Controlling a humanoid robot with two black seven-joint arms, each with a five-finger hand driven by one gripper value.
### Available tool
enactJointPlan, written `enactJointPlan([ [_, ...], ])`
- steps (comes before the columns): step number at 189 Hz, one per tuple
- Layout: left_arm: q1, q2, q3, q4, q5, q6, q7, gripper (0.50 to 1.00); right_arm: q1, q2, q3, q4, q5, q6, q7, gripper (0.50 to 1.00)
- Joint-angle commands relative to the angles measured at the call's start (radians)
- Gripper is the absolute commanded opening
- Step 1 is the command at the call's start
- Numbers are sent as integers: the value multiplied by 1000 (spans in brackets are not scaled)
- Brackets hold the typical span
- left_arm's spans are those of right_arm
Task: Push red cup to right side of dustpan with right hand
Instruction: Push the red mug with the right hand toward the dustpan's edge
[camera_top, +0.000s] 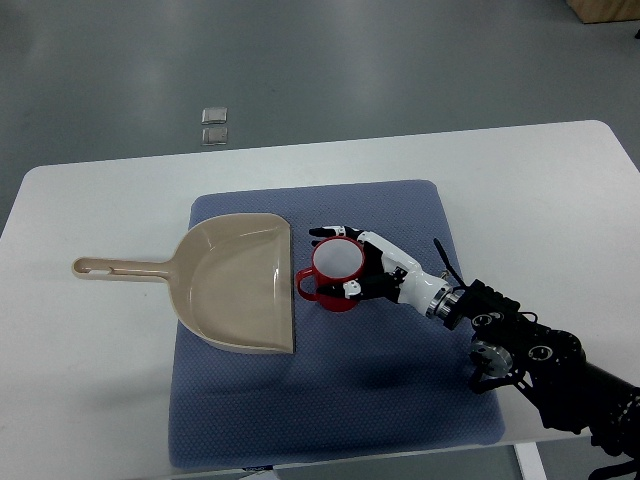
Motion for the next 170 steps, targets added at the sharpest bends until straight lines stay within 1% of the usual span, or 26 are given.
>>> enactJointPlan([
  [1,0,0,0,0,-1,0,0,1000,1,10,-1,0,0,-2,0,932],
  [30,0,0,0,0,-1,0,0,1000,1,10,-1,3,0,-16,0,932],
  [86,0,0,-2,2,-1,0,0,1000,-2,10,-3,43,1,-34,0,932],
  [170,0,0,0,2,-1,0,0,1000,-1,10,-20,43,6,-31,0,932],
])
